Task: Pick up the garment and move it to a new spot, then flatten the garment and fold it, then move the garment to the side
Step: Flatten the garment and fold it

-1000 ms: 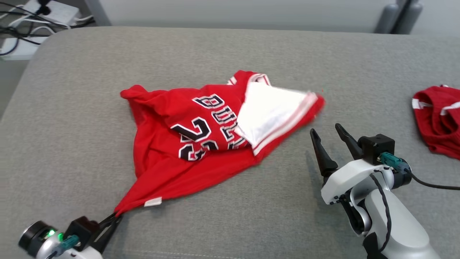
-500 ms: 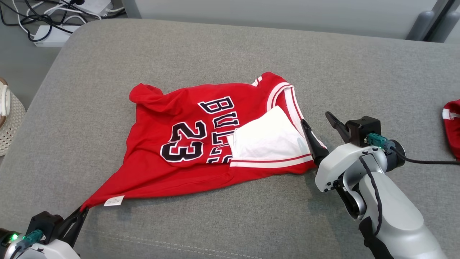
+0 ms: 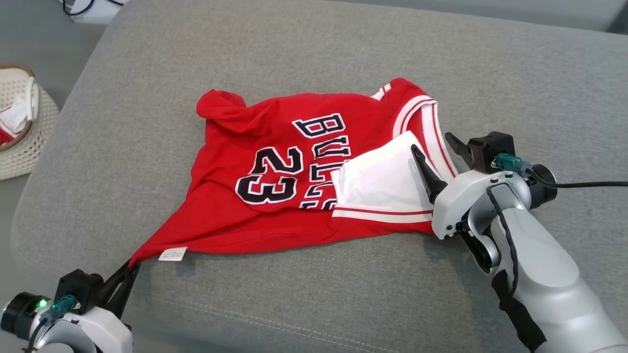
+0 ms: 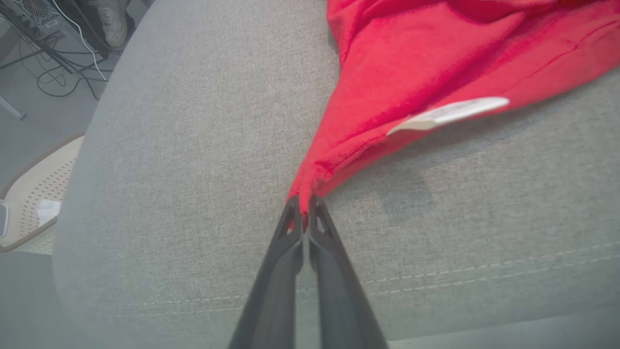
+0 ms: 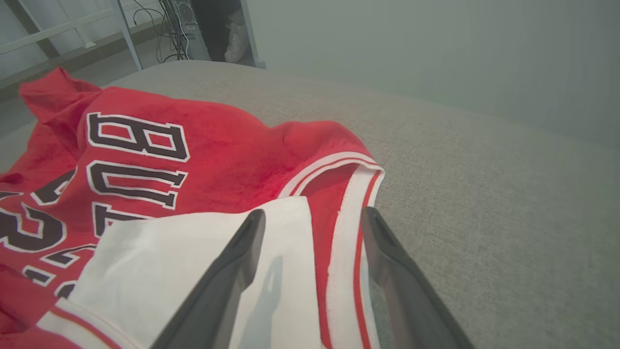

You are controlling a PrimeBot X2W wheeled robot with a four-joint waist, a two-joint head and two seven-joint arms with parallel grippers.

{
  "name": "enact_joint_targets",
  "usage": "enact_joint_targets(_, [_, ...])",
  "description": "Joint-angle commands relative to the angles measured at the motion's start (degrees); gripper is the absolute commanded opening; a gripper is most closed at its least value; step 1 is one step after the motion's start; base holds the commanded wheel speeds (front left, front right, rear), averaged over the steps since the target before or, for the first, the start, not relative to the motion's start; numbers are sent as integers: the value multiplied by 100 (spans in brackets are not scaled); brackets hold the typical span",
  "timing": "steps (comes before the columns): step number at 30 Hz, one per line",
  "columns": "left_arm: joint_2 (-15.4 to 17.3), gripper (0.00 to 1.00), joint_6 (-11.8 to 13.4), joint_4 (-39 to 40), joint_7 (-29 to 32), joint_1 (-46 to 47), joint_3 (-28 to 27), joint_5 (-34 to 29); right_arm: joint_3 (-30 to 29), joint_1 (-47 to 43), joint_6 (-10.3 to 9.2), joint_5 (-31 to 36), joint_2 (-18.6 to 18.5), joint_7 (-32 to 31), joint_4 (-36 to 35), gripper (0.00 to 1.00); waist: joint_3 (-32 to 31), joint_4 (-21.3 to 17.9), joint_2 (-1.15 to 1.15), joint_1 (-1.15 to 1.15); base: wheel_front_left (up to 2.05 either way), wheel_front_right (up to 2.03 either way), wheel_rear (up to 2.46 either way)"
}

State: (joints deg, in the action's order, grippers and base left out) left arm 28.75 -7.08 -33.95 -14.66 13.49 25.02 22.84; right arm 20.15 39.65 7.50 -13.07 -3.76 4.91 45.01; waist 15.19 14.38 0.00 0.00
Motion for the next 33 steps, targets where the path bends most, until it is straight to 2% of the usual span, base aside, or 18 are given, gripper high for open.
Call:
enact_joint_targets(1, [230, 0, -22, 114, -34, 290, -245, -70, 81, 162, -1, 45, 89, 18, -75, 100, 136, 131, 0, 0, 0, 0, 0])
enact_joint_targets(6, [169, 0, -37, 279, -34, 338, -199, -41, -11, 333, -1, 63, 89, 87, 165, 100, 290, 301, 0, 0, 0, 0, 0])
enact_joint_targets(12, [254, 0, -39, 451, -34, 350, -54, 135, -22, 486, -1, 40, 89, 144, 452, 100, 427, 415, 0, 0, 0, 0, 0])
enact_joint_targets(13, [268, 0, -39, 464, -34, 353, -39, 156, -9, 504, -1, 29, 89, 165, 478, 96, 441, 423, 0, 0, 0, 0, 0])
enact_joint_targets(14, [277, 0, -39, 474, -34, 356, -28, 177, 9, 521, -1, 20, 89, 188, 500, 82, 453, 426, 0, 0, 0, 0, 0])
enact_joint_targets(16, [286, 0, -40, 485, -34, 365, -10, 205, 46, 546, -1, -12, 89, 264, 524, 40, 466, 426, 0, 0, 0, 0, 0])
enact_joint_targets(17, [288, 0, -40, 493, -34, 367, -3, 216, 61, 559, -1, -18, 89, 307, 537, 34, 467, 417, 0, 0, 0, 0, 0])
enact_joint_targets(18, [292, 0, -40, 502, -34, 368, 7, 223, 81, 566, -1, -39, 89, 337, 549, 13, 464, 405, 0, 0, 0, 0, 0])
enact_joint_targets(19, [291, 0, -40, 510, -34, 367, 15, 235, 97, 569, -1, -67, 89, 370, 556, 2, 457, 388, 0, 0, 0, 0, 0])
enact_joint_targets(33, [343, 0, -40, 557, -34, 327, -39, 258, 339, 481, -1, -430, 89, 784, 280, 0, 324, 34, 0, 0, 0, 0, 0])
